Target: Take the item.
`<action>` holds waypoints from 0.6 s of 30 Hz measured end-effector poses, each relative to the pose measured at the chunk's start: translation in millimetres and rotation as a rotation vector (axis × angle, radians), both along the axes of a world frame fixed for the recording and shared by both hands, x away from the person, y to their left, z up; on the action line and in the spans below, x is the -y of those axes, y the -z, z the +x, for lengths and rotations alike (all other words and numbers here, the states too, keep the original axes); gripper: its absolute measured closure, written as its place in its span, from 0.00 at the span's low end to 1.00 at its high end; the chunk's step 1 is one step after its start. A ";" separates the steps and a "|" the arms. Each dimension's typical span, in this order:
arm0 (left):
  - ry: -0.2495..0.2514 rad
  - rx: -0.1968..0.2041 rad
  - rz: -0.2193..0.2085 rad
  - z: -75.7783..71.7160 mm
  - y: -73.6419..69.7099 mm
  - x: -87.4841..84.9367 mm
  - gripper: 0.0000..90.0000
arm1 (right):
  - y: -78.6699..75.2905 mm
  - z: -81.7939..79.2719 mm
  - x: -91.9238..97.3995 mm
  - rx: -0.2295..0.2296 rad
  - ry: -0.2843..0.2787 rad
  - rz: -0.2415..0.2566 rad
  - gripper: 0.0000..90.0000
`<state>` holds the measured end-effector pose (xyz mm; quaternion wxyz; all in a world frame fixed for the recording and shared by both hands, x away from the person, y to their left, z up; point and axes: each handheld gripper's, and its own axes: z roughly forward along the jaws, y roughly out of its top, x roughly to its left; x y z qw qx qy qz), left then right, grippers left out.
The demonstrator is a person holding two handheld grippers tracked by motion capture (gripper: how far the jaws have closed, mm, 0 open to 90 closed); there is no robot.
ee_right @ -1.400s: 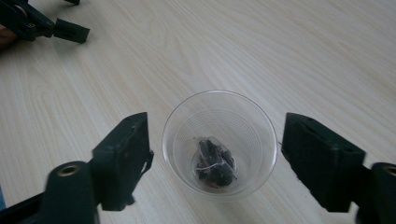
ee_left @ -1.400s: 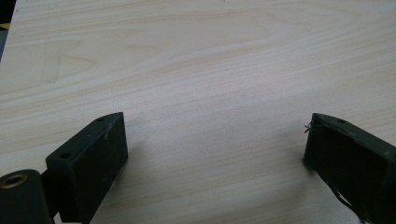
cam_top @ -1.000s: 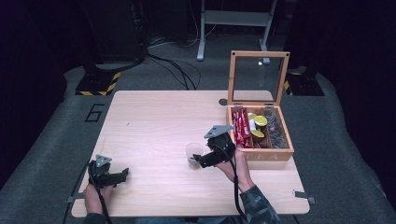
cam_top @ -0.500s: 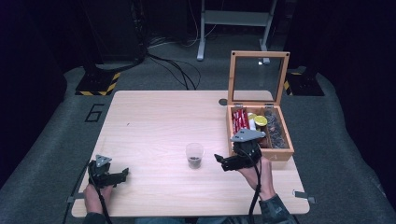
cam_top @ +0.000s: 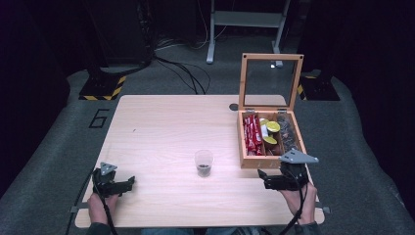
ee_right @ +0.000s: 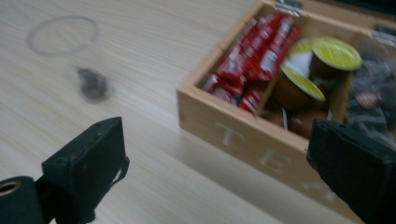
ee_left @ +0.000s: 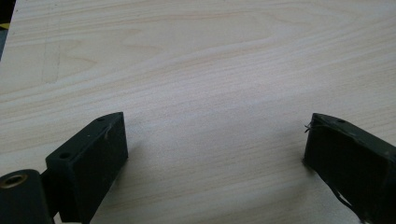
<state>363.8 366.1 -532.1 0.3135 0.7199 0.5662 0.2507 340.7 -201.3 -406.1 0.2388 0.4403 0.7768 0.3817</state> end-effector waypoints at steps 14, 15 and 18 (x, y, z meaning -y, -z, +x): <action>0.001 0.002 -0.001 0.2 0.1 0.2 0.07 | 103.7 8.5 61.8 -0.120 0.253 0.022 0.00; 0.001 0.002 -0.001 0.2 0.1 0.3 0.07 | 109.7 9.5 62.4 -0.126 0.258 0.022 0.00; 0.001 0.003 0.001 0.1 0.0 0.3 0.07 | 121.8 13.9 61.7 -0.132 0.274 0.006 0.00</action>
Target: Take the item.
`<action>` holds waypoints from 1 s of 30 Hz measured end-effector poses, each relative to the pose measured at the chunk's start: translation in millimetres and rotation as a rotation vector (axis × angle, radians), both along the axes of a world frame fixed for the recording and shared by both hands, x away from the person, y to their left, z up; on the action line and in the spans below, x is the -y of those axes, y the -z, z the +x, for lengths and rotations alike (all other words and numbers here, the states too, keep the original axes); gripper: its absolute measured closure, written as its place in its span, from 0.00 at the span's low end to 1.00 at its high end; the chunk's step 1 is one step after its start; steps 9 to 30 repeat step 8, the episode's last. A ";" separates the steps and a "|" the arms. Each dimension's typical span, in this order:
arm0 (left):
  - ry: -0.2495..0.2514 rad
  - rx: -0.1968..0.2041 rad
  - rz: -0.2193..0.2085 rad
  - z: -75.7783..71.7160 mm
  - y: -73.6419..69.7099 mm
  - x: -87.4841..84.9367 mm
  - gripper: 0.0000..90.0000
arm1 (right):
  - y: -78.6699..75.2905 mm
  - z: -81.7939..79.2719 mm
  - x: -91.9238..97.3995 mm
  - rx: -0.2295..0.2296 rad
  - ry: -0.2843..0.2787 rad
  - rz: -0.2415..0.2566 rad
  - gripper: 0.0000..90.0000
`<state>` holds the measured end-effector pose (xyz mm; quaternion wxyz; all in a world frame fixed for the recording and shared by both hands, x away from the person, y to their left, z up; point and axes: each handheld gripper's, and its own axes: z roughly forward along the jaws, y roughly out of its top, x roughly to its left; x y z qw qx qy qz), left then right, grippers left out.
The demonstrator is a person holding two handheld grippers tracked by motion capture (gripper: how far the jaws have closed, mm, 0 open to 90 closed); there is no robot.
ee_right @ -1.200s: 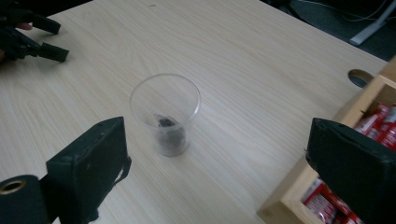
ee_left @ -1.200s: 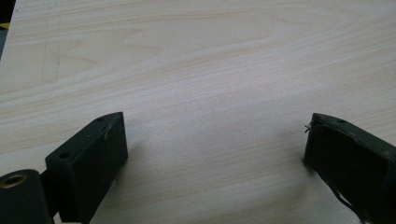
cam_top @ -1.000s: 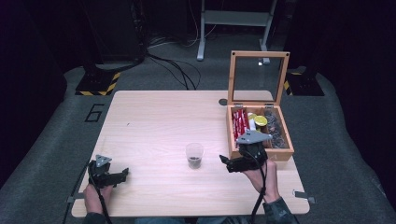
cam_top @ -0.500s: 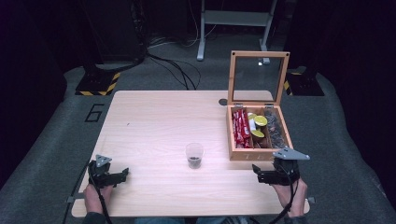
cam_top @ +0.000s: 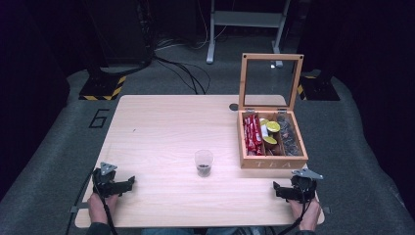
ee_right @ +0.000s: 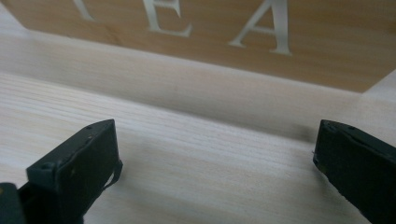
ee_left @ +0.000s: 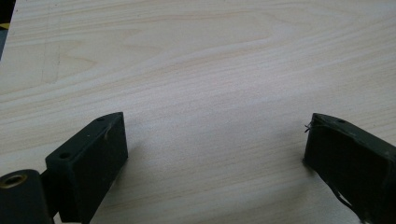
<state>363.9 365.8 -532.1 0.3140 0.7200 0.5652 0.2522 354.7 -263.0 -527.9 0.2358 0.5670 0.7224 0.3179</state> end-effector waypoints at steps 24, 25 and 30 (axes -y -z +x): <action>-0.005 -0.010 -0.003 0.1 -0.3 -0.2 0.06 | 2.4 4.5 -0.3 -0.012 0.005 -0.022 0.00; -0.005 -0.010 -0.003 0.1 -0.3 -0.2 0.06 | 2.4 4.5 -0.3 -0.012 0.005 -0.022 0.00; -0.005 -0.010 -0.003 0.1 -0.3 -0.2 0.06 | 2.4 4.5 -0.3 -0.012 0.005 -0.022 0.00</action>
